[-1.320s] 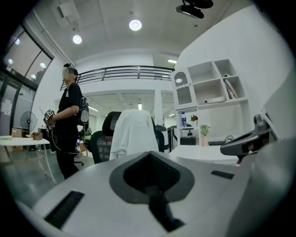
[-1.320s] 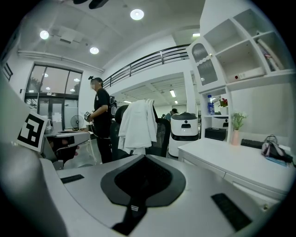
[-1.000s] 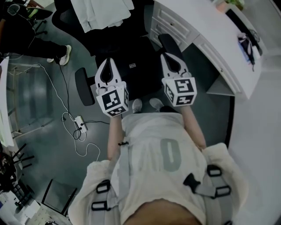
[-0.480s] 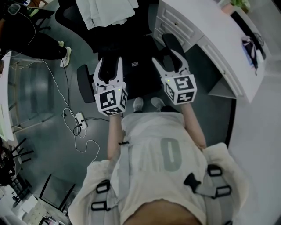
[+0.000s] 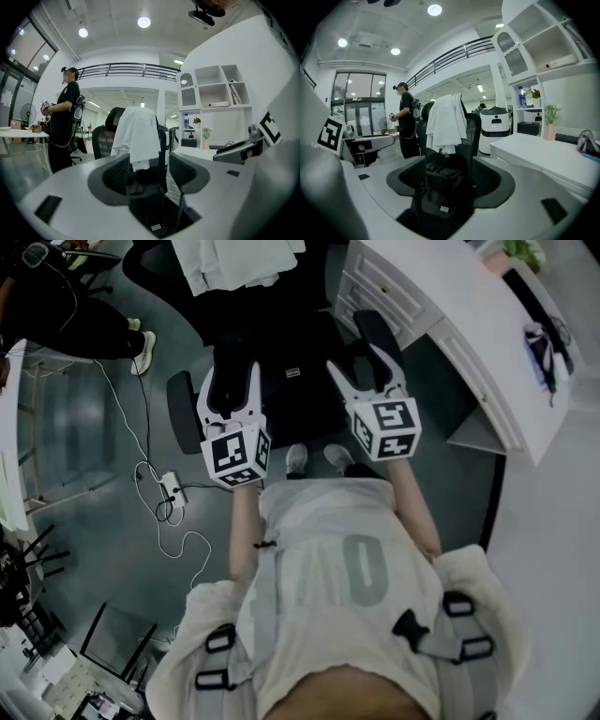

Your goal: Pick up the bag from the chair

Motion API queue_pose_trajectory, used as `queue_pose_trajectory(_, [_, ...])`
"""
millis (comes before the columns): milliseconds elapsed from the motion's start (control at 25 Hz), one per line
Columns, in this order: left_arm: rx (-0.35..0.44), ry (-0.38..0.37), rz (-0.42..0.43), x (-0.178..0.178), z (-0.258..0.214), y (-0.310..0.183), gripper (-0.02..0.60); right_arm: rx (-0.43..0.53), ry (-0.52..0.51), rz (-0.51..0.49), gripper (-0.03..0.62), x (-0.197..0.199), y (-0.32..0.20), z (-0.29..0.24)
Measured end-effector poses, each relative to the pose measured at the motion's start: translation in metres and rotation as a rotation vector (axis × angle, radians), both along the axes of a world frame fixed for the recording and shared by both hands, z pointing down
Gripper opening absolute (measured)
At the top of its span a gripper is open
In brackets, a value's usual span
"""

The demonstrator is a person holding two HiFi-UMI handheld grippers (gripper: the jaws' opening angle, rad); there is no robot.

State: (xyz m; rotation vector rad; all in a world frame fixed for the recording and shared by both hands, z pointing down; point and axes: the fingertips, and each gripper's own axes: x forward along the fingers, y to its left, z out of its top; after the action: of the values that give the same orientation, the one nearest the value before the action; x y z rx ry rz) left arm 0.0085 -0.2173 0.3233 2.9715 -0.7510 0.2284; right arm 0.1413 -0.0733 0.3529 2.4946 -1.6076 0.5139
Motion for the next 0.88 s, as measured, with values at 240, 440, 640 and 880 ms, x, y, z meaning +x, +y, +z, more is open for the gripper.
queue_pose_trajectory(240, [-0.019, -0.006, -0.007, -0.002, 0.006, -0.004, 0.244, 0.005, -0.023, -0.005, 0.281, 0.001, -0.007, 0.003])
queue_pose_trajectory(440, [-0.048, -0.002, -0.041, -0.009, 0.015, -0.015, 0.244, 0.003, -0.003, -0.010, 0.281, 0.007, -0.016, 0.005])
queue_pose_trajectory(640, [-0.063, -0.005, -0.075, -0.011, 0.027, -0.041, 0.244, -0.009, 0.002, -0.022, 0.281, 0.017, -0.035, 0.014])
queue_pose_trajectory(880, [-0.037, -0.017, -0.074, 0.003, 0.058, -0.078, 0.242, -0.012, 0.010, -0.034, 0.281, 0.040, -0.067, 0.041])
